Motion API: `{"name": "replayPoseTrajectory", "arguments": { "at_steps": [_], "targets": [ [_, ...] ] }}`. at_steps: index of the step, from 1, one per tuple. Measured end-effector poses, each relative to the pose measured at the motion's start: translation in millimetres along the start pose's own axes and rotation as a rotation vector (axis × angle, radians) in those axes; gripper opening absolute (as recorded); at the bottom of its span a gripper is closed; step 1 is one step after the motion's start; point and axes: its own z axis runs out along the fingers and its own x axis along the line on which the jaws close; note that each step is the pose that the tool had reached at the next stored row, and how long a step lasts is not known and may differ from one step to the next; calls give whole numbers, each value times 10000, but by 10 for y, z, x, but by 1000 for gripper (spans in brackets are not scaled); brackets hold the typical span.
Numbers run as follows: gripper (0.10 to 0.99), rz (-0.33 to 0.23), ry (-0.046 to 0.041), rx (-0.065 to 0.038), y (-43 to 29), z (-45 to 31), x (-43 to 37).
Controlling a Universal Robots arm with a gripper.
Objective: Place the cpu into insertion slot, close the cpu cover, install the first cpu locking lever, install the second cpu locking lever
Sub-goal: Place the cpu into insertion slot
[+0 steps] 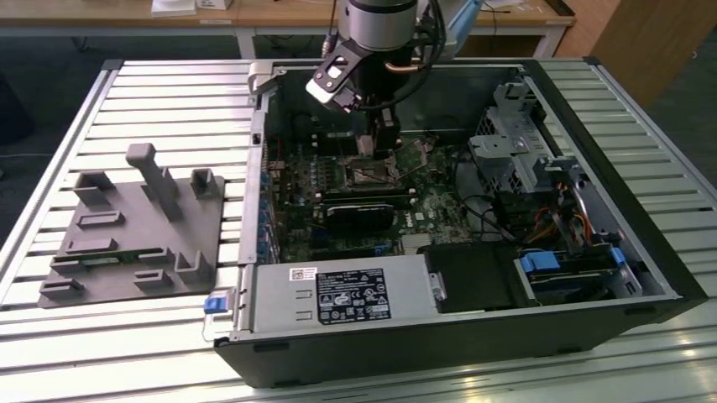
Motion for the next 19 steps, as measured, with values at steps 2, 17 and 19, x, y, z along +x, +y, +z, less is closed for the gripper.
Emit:
{"name": "replayPoseTrajectory", "arguments": {
  "at_steps": [2, 17, 19],
  "targets": [
    [537, 0, 0, 0, -1, 10, 0],
    [537, -4, -57, 0, -4, 63, 10],
    [537, -7, -56, -1, -4, 67, 10]
  ]
}}
